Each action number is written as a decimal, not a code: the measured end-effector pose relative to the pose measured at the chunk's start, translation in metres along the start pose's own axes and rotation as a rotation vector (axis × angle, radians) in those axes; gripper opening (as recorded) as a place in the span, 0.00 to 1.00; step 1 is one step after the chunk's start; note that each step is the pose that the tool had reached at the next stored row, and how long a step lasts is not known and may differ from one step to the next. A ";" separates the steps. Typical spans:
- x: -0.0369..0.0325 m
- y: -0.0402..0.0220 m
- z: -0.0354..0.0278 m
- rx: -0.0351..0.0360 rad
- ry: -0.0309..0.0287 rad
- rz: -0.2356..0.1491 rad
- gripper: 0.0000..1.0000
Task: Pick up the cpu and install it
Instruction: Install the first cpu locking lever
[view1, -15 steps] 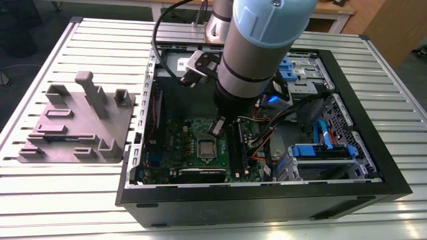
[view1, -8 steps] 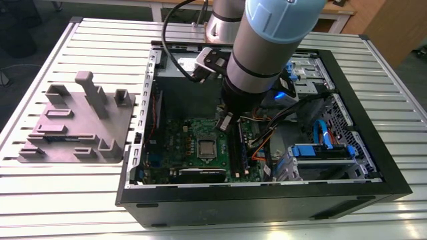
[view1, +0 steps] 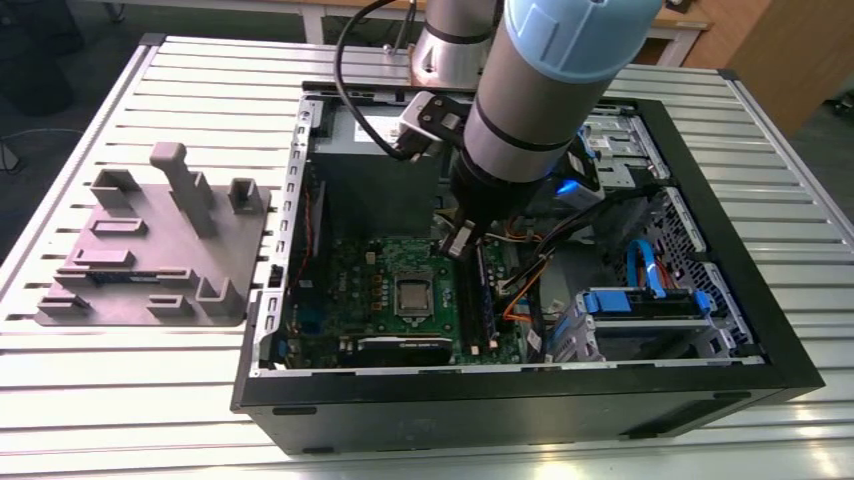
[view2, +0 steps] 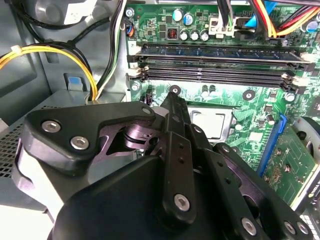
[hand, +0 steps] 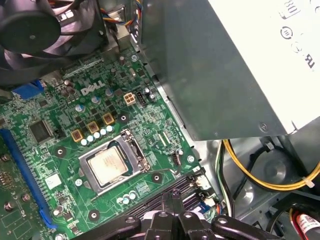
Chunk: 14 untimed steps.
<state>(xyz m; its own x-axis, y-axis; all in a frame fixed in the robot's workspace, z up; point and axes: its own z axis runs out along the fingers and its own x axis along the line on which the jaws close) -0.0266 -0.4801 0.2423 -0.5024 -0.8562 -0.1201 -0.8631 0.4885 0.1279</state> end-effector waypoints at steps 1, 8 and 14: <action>-0.0002 -0.0003 0.0000 0.0000 0.0000 0.000 0.11; -0.0002 -0.0003 0.0000 0.0000 0.0000 0.000 0.11; -0.0021 0.0008 0.0003 0.0001 0.0001 0.000 0.11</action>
<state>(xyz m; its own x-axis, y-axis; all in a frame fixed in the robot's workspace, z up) -0.0263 -0.4779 0.2423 -0.5024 -0.8563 -0.1200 -0.8631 0.4885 0.1278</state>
